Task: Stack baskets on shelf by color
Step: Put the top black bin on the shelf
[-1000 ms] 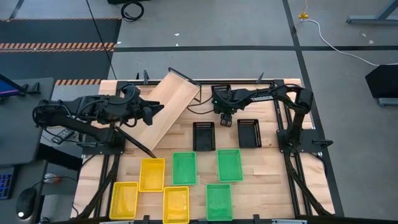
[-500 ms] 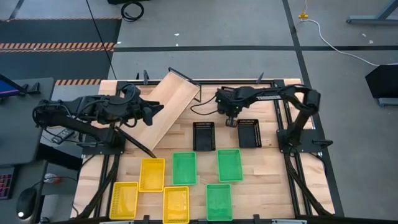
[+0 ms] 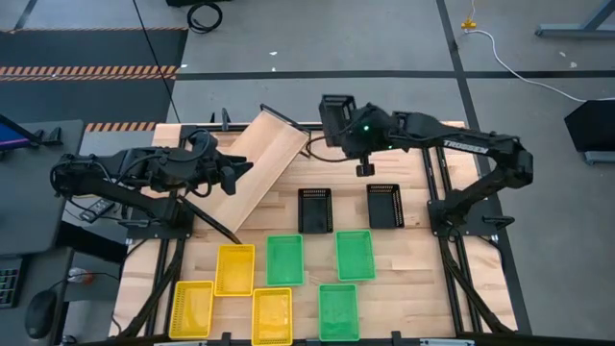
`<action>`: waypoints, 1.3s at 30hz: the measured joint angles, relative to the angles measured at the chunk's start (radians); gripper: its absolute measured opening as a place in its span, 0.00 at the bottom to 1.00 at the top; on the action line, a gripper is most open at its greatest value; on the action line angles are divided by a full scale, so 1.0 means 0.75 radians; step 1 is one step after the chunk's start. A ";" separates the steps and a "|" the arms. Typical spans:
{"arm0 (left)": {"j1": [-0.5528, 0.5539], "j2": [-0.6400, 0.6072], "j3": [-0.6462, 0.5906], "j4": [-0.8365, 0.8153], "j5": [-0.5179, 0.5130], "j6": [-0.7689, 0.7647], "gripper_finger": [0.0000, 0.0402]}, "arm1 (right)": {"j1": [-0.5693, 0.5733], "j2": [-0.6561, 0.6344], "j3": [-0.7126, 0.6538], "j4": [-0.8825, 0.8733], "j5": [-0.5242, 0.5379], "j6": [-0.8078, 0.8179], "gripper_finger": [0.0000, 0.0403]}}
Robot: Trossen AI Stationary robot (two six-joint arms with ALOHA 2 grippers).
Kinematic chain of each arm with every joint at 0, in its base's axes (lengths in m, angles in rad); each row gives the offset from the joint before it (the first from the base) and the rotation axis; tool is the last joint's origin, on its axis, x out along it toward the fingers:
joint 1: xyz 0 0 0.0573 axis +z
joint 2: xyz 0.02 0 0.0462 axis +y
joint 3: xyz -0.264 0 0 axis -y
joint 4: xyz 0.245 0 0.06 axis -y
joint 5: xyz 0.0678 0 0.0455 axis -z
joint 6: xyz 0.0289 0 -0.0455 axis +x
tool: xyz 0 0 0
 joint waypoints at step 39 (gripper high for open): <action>-0.014 -0.125 0.000 0.127 0.035 0.193 0.44 | 0.095 0.717 0.520 0.229 -0.258 -0.322 0.03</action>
